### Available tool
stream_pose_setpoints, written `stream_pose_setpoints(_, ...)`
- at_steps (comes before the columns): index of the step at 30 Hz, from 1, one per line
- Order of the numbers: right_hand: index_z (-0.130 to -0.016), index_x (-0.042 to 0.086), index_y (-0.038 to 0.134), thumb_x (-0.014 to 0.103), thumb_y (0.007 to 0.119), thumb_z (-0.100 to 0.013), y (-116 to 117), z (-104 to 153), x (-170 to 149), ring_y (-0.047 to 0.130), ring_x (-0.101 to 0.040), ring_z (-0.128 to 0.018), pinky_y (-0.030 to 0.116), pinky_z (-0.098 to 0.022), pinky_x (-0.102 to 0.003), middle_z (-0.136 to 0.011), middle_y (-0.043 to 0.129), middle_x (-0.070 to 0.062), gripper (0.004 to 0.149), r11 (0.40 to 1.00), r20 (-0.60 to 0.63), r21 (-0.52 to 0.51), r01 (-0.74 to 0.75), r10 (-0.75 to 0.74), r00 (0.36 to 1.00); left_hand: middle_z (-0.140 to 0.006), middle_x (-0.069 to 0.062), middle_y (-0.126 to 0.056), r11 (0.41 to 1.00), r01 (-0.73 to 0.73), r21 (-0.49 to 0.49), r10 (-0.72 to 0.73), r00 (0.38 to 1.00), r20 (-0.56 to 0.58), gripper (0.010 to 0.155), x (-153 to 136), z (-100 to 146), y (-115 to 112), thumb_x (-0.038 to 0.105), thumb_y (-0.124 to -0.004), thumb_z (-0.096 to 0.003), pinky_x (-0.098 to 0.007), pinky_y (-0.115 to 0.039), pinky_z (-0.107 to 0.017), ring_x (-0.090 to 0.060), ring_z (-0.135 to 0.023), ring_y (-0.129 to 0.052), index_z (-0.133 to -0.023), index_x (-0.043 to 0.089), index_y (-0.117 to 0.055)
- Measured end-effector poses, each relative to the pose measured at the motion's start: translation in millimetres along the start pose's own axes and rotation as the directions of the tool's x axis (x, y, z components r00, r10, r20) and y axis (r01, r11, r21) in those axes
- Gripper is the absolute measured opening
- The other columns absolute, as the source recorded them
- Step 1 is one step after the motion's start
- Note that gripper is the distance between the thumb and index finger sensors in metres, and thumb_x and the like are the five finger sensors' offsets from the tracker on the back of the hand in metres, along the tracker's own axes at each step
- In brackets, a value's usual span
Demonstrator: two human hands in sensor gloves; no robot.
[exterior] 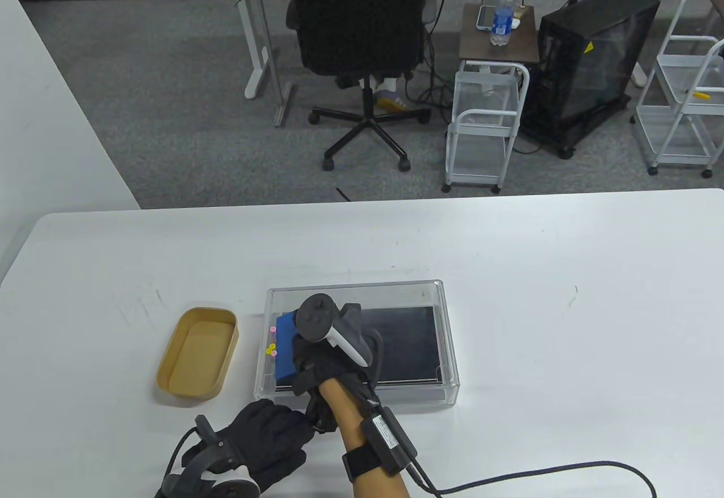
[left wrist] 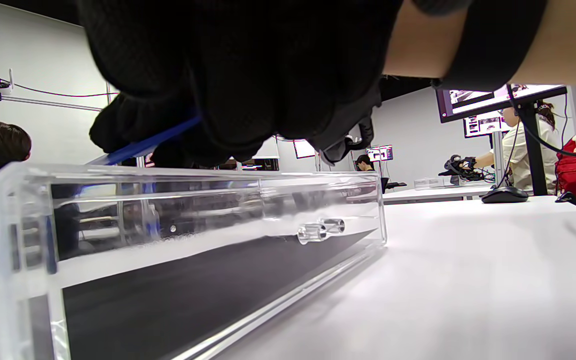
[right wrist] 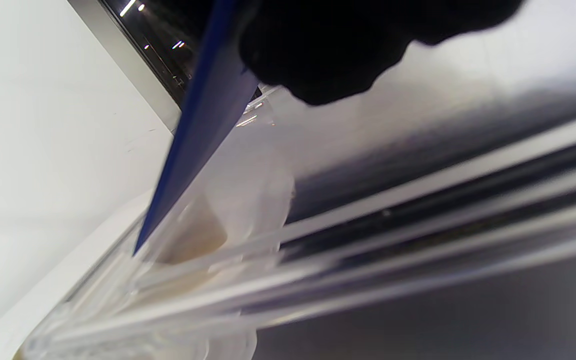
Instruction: Scrape buttons from drawer organizer into bento box
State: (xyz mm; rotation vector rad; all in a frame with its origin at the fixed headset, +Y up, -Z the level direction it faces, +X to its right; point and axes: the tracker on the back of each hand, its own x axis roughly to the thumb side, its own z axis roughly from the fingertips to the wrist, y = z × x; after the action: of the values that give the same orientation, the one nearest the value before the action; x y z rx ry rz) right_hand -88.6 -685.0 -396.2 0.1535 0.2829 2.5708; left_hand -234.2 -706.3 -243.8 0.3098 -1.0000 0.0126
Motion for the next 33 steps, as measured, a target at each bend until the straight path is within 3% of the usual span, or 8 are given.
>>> stream_pose_setpoints(11,-0.101,0.025,0.056,0.029,0.074,-0.056,-18,5,-11,0.093,-0.013,-0.033,0.086,-0.011,-0.020,-0.086,0.069,-0.025,0.049,0.995,0.012,-0.043,0.089,-0.089,0.996,-0.092,0.002,-0.091,0.996,0.055,0.068,-0.053,0.998,-0.035,0.052,-10,6,11,0.053,-0.052,-0.0576,-0.052,-0.079,-0.064,-0.023,-0.078,-0.101,-0.096,0.028,-0.076)
stream_pose_setpoints(20,-0.100,0.025,0.056,0.029,0.074,-0.055,-26,9,-14,0.093,-0.013,-0.033,0.086,-0.011,-0.020,-0.086,0.070,-0.025,0.048,0.990,0.019,-0.068,0.120,-0.119,0.993,-0.091,0.003,-0.092,0.983,0.120,0.136,-0.083,0.963,-0.255,0.050,-57,20,23,0.053,-0.055,-0.0571,-0.052,-0.079,-0.064,-0.021,-0.077,-0.102,-0.095,0.030,-0.076)
stream_pose_setpoints(27,-0.100,0.026,0.057,0.029,0.075,-0.055,-26,8,-14,0.093,-0.013,-0.033,0.086,-0.011,-0.020,-0.086,0.070,-0.025,0.049,0.989,0.031,-0.072,0.125,-0.124,0.992,-0.086,0.004,-0.093,0.968,0.211,0.134,-0.115,0.854,-0.508,0.044,-106,41,29,0.052,-0.063,-0.0562,-0.051,-0.079,-0.063,-0.019,-0.073,-0.102,-0.092,0.030,-0.077)
stream_pose_setpoints(33,-0.100,0.026,0.056,0.029,0.075,-0.055,-26,9,-13,0.093,-0.013,-0.033,0.086,-0.011,-0.020,-0.086,0.070,-0.025,0.049,0.990,0.033,-0.065,0.124,-0.122,0.992,-0.086,0.004,-0.090,0.968,0.246,0.041,-0.144,0.687,-0.712,0.044,-148,64,23,0.051,-0.068,-0.0552,-0.053,-0.078,-0.064,-0.020,-0.074,-0.099,-0.093,0.029,-0.075)
